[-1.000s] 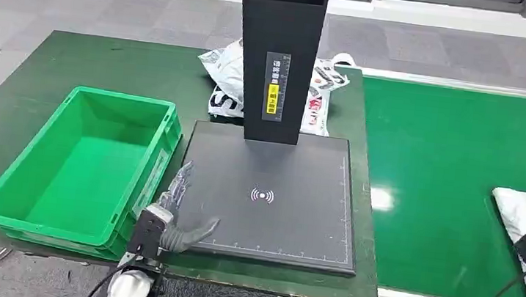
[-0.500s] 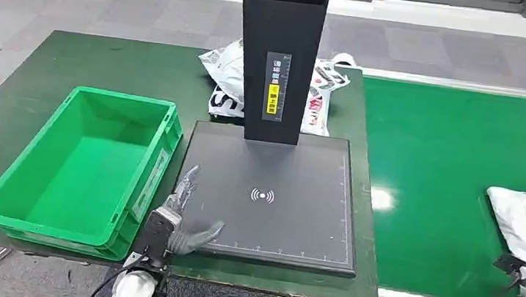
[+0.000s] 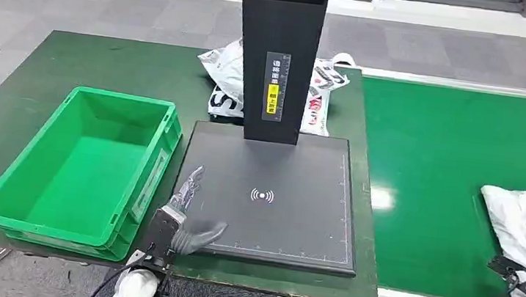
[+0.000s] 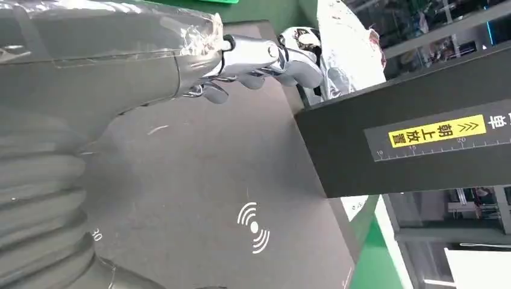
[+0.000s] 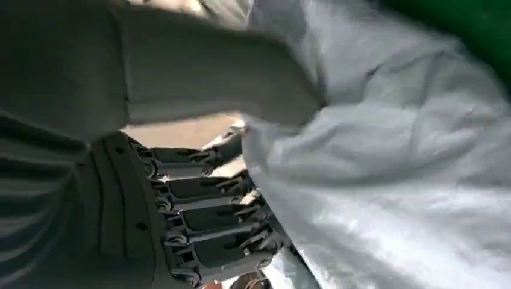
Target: Moved the parcel from conveyor to table for the left to box.
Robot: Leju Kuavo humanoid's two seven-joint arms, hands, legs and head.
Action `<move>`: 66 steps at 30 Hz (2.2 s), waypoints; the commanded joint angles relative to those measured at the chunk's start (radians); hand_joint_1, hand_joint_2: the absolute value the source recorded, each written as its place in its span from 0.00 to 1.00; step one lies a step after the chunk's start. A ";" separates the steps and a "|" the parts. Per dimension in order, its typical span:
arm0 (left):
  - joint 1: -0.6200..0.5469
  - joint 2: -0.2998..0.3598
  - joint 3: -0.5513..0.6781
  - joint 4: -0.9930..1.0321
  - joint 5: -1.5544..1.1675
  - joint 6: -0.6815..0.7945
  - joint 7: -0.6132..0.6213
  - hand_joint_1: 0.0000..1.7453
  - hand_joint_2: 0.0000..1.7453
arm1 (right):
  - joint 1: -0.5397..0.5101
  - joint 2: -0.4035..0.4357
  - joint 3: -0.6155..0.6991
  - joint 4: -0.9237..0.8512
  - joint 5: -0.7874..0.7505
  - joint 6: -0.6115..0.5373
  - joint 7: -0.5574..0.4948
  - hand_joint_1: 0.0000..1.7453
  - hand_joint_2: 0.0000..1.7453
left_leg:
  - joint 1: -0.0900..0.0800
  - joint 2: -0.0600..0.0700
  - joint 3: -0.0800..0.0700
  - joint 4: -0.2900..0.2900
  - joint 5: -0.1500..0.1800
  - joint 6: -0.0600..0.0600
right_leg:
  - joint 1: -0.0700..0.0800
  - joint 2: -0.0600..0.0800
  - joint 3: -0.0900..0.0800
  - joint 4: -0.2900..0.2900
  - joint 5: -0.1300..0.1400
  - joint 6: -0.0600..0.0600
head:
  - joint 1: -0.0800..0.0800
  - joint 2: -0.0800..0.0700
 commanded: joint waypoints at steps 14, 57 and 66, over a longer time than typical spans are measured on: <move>-0.018 0.010 -0.017 0.043 -0.003 -0.004 0.007 0.00 1.00 | 0.014 0.025 -0.082 0.011 -0.023 -0.046 -0.022 1.00 1.00 | 0.001 0.001 0.001 -0.001 0.000 0.000 | 0.001 0.001 0.001 -0.002 0.001 -0.001 | 0.000 0.000; 0.082 -0.010 0.013 -0.083 -0.045 0.087 0.002 0.00 1.00 | 0.154 0.371 0.764 -0.836 -1.139 0.016 -0.460 1.00 1.00 | 0.001 -0.003 -0.004 -0.001 0.004 0.001 | 0.001 -0.002 -0.002 0.000 0.002 0.002 | 0.000 0.000; 0.050 -0.002 -0.014 -0.050 -0.024 0.107 0.002 0.00 1.00 | 0.075 0.503 1.025 -0.705 -1.247 0.013 -0.491 1.00 1.00 | 0.002 0.003 -0.002 -0.002 0.004 -0.001 | 0.003 0.004 -0.002 -0.002 0.003 0.000 | 0.000 0.000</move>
